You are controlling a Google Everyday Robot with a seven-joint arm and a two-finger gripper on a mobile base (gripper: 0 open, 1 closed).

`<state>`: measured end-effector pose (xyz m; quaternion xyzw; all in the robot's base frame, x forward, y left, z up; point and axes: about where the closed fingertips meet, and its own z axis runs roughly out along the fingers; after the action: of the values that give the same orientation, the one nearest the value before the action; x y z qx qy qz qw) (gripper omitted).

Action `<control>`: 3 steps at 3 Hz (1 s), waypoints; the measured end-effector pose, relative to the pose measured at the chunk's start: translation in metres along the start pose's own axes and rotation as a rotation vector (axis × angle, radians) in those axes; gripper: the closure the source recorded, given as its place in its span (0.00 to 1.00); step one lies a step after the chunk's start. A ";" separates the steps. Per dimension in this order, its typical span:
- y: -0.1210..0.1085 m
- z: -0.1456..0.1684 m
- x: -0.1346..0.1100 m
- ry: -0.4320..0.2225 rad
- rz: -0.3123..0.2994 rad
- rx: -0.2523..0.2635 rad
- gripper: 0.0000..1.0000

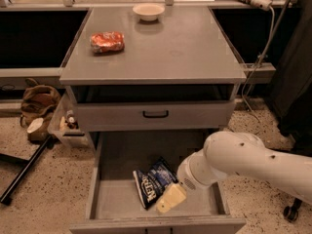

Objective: Pick blue chip bag from middle drawer and place on counter

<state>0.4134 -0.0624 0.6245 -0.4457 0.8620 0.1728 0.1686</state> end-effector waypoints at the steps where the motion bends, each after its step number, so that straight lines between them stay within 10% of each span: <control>1: -0.040 0.041 -0.058 -0.115 -0.028 0.057 0.00; 3: -0.048 0.043 -0.073 -0.160 -0.034 0.081 0.00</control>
Offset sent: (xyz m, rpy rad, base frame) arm 0.0604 0.0329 -0.0165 0.0513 -0.0956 -0.0183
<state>0.4987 -0.0174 0.6124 -0.4377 0.8444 0.1699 0.2579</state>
